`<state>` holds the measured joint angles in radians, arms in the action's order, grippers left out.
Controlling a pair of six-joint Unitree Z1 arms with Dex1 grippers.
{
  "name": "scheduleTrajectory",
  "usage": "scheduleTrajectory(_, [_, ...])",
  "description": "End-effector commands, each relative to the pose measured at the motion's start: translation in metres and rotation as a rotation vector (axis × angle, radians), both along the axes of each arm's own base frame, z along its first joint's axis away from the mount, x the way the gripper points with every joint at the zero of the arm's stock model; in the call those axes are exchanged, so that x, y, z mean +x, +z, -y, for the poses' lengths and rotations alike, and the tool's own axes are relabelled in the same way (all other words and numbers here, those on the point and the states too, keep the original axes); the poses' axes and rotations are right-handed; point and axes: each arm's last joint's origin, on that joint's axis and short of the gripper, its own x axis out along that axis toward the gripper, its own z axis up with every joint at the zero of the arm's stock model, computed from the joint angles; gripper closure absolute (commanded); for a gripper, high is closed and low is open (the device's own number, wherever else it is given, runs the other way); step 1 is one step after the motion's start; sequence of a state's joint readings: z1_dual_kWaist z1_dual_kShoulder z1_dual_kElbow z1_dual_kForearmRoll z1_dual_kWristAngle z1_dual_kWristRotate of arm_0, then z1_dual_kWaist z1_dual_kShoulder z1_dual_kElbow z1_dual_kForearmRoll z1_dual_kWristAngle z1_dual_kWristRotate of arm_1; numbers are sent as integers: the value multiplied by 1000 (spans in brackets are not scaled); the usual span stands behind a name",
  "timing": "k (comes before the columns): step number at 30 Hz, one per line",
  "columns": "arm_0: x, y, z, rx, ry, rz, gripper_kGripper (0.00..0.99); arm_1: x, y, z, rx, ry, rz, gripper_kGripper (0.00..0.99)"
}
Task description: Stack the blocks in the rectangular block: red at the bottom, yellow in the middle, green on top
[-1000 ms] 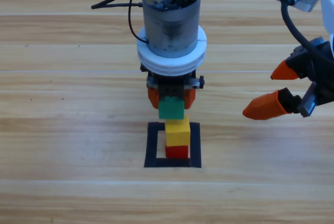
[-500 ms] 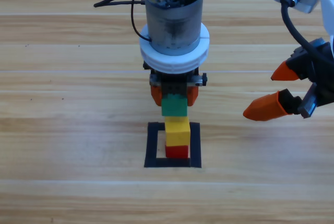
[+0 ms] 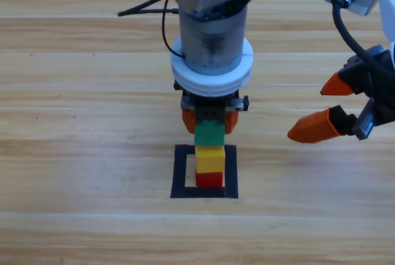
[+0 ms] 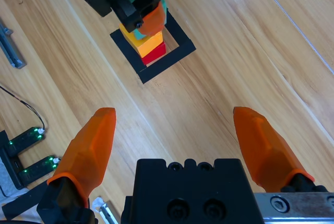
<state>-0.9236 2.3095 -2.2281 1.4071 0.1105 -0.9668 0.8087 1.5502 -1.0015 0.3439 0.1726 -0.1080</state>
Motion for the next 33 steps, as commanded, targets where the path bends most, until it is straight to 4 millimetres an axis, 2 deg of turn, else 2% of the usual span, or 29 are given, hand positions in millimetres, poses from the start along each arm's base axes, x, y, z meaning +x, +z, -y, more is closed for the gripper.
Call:
scheduleTrajectory(1, [-3, -29, 12, 67, -7, -33, 990, -10, -10, 1, -28, 39, -32, 0])
scheduleTrajectory(33, [-3, -34, 12, 76, 5, -38, 990, -10, -11, 0, -33, 39, -34, 0])
